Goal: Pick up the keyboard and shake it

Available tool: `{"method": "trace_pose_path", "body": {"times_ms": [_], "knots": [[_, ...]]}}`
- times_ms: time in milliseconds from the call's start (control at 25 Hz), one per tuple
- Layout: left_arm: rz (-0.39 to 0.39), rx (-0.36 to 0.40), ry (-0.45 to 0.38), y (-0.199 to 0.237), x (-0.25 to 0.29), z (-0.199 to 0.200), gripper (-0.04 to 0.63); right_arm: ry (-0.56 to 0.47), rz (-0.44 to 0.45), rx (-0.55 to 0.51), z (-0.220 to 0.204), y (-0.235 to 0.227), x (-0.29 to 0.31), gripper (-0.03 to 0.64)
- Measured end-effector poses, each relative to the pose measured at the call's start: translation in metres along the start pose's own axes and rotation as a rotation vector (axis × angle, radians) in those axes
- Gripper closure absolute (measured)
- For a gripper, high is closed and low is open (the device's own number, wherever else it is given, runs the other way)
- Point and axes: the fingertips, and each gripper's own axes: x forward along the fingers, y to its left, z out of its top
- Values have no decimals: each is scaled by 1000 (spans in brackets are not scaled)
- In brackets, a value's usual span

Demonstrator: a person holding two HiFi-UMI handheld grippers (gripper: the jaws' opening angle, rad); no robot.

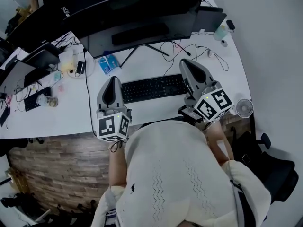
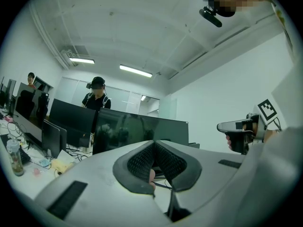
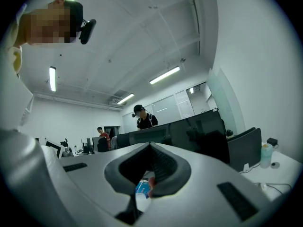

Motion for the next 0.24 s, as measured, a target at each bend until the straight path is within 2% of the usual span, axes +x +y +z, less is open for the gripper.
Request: {"method": "trace_pose_path", "body": {"times_ms": [240], "knots": [[4,1,-2,1,3,0,575,3,-10,9,0,-3,2,615]]}}
